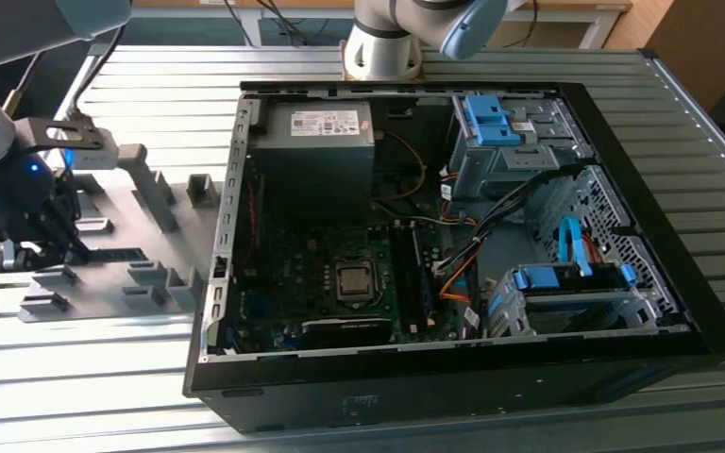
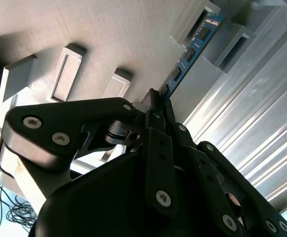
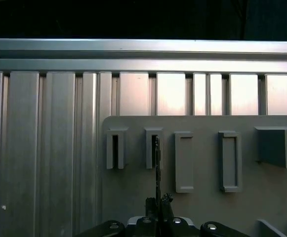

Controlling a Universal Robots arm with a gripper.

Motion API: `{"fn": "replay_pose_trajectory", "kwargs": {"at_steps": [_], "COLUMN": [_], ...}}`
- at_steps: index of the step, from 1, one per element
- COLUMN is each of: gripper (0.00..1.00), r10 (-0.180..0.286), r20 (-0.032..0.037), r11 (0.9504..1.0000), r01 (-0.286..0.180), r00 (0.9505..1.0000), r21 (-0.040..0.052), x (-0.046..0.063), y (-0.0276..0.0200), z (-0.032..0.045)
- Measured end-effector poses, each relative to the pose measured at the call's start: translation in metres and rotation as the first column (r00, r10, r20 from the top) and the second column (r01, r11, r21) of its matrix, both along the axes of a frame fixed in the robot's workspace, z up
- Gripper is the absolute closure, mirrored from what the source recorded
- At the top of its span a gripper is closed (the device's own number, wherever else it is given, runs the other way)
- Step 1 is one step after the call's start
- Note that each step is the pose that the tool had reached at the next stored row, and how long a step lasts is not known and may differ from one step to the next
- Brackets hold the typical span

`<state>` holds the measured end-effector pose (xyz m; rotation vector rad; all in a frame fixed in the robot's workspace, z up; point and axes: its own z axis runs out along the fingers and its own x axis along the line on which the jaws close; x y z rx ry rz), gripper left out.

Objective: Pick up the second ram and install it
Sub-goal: 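Pick up the second ram and move it above second insertion slot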

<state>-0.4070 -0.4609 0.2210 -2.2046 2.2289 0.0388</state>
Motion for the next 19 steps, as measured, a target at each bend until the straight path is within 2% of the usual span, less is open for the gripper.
{"fn": "replay_pose_trajectory", "kwargs": {"at_steps": [19], "gripper": [0.86], "r10": [0.0], "r20": [0.0001], "r11": [1.0], "r01": [0.0], "r00": [1.0], "r21": [0.0001], "x": [0.0], "y": [0.0], "z": [0.0084]}}
